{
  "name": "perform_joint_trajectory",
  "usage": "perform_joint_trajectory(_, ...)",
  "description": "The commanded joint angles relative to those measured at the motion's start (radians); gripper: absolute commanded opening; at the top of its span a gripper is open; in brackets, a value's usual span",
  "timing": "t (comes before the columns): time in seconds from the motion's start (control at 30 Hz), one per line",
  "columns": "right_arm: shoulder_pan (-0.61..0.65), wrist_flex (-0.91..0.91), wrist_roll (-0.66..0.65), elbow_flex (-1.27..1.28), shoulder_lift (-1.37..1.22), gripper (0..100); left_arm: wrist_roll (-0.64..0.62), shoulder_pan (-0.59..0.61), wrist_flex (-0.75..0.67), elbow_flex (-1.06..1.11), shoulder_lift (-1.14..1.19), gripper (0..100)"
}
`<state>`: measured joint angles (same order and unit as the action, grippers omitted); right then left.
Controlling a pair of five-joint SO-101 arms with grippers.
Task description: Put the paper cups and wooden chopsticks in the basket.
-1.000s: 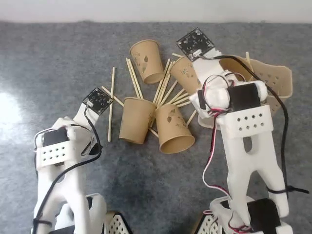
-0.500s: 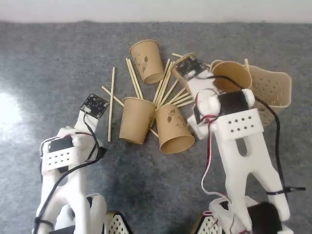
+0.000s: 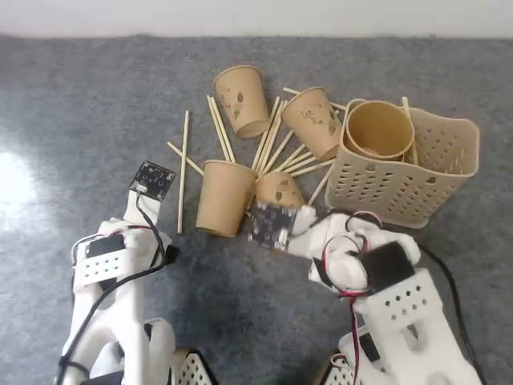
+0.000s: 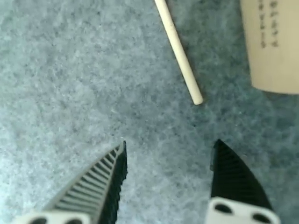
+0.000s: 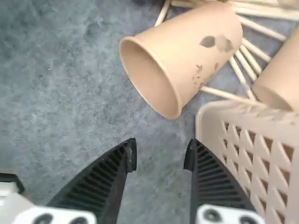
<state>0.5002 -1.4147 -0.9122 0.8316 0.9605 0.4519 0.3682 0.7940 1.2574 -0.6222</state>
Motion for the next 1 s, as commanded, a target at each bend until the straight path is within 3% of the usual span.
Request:
perform_joint_trajectory(0.0, 0.007, 0.079, -0.066, 0.060, 0.033, 18.3, -0.018, 0.008, -0.018, -0.005, -0.029, 29)
perform_joint_trajectory(0.27, 0.001, 0.309, -0.183, 0.209, 0.035, 18.2, -0.018, 0.008, -0.020, -0.005, -0.029, 29)
perform_joint_trajectory(0.47, -0.008, 0.479, -0.183, 0.292, 0.033, 18.0, -0.018, 0.003, -0.021, -0.005, -0.028, 29)
perform_joint_trajectory(0.63, -0.005, 0.521, -0.181, 0.319, 0.025, 18.0, -0.018, 0.003, -0.021, -0.005, -0.028, 29)
perform_joint_trajectory(0.87, -0.008, 0.624, -0.180, 0.319, -0.154, 17.7, -0.018, 0.003, -0.021, -0.005, -0.028, 29)
perform_joint_trajectory(0.97, -0.004, 0.664, -0.180, 0.316, -0.209, 8.1, -0.018, 0.003, -0.021, -0.004, -0.028, 29)
